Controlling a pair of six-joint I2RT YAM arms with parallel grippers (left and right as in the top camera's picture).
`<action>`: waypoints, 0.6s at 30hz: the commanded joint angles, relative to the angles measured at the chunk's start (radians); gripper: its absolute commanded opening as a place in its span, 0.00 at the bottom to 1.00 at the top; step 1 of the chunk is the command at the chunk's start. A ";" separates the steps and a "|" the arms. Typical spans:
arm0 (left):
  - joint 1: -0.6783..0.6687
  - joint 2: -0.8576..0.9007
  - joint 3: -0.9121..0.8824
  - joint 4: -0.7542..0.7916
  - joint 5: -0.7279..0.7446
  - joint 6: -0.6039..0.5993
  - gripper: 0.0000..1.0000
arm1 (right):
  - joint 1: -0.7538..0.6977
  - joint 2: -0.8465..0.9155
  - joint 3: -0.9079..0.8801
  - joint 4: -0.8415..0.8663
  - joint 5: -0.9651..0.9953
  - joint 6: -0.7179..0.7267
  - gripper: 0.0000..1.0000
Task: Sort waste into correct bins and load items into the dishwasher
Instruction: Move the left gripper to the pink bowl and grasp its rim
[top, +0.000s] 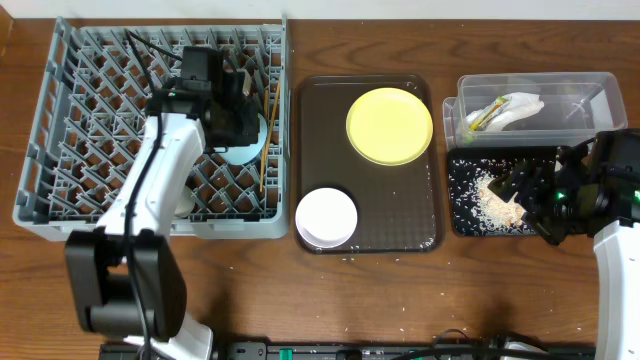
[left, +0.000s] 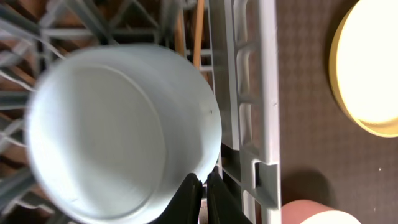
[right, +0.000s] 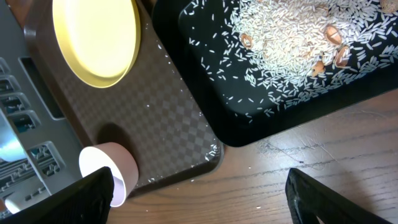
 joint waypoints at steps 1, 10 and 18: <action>0.018 -0.101 0.013 0.012 -0.073 -0.020 0.08 | 0.009 -0.004 0.005 0.000 -0.003 -0.017 0.87; 0.032 -0.050 0.000 -0.001 -0.209 -0.019 0.08 | 0.009 -0.004 0.005 0.007 -0.003 -0.017 0.87; 0.023 0.038 0.000 0.008 -0.121 -0.020 0.08 | 0.009 -0.004 0.005 0.007 -0.003 -0.017 0.87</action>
